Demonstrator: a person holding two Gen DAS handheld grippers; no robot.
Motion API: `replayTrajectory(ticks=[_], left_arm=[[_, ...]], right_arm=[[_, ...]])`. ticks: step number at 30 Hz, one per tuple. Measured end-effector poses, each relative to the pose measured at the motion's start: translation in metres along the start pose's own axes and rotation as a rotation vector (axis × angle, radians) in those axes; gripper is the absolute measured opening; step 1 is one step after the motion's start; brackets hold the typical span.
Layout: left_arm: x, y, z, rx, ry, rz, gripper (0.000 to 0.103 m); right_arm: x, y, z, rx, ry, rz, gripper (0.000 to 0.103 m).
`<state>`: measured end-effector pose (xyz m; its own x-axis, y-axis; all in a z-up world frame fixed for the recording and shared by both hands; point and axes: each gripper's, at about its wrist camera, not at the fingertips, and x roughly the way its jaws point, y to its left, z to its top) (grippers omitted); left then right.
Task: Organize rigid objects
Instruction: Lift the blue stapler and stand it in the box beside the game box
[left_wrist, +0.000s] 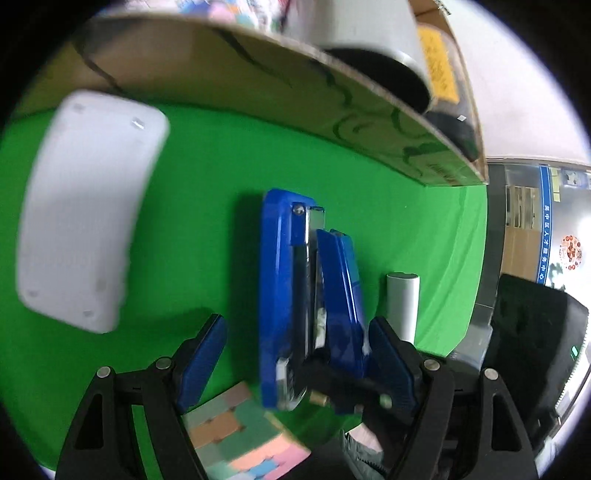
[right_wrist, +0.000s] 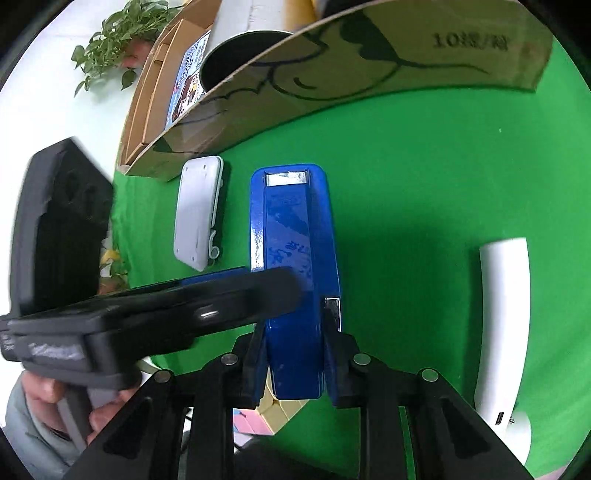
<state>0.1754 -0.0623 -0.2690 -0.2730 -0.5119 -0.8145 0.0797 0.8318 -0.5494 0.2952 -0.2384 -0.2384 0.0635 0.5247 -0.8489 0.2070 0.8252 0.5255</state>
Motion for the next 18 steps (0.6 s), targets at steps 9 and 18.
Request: replayTrajectory(ticks=[9,18], left_arm=[[-0.015,-0.041,-0.012,0.084,-0.069,0.029,0.058],[-0.126,-0.039,0.003,0.121,-0.281,0.065,0.057]], right_arm=[[-0.041,0.043,0.005,-0.057,-0.054,0.024,0.023],[-0.103,0.127,0.018,-0.196,-0.182,0.078,0.023]])
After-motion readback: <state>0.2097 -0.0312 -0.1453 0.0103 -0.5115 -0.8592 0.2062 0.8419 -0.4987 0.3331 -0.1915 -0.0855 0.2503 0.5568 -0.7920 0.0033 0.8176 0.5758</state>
